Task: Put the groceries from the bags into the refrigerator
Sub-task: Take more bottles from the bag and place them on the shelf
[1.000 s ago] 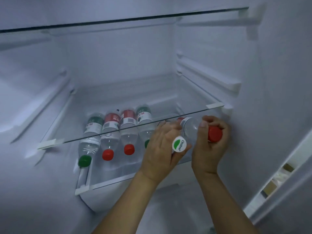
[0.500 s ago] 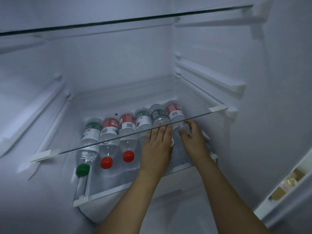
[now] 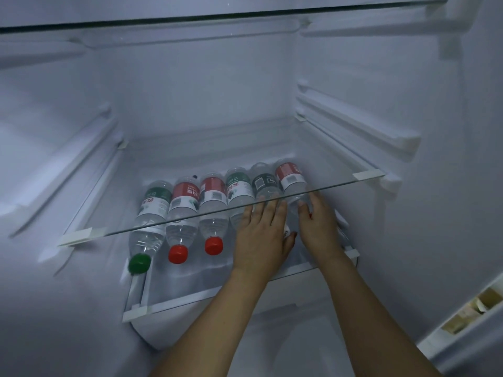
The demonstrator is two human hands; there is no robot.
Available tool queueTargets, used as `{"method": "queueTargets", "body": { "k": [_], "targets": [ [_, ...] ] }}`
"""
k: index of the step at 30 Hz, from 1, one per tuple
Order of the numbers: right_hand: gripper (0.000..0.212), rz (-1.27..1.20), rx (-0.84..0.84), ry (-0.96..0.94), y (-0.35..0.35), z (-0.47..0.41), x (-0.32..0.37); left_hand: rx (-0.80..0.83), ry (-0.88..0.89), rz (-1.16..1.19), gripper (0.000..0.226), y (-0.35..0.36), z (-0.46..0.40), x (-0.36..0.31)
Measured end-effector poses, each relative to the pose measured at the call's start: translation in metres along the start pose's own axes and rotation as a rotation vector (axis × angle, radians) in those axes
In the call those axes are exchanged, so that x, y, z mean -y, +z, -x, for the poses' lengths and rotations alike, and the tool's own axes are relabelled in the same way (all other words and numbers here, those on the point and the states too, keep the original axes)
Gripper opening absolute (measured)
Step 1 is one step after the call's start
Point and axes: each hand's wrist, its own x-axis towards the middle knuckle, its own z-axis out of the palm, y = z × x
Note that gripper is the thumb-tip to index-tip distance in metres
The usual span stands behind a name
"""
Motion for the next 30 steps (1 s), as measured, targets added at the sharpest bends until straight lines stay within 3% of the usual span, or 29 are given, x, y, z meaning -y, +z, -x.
{"method": "queueTargets", "body": {
  "k": [20,26,30],
  "targets": [
    [0.037,0.007,0.046,0.053,-0.001,0.002,0.001,0.071,-0.029,0.025,0.068,-0.006,-0.002,0.000],
    [0.051,-0.020,0.168,0.187,-0.013,0.003,0.010,0.215,0.004,0.004,0.075,-0.016,-0.006,-0.002],
    [0.052,0.096,0.224,0.198,-0.023,0.010,0.018,0.281,-0.048,0.084,0.074,-0.030,-0.004,-0.001]
  ]
}}
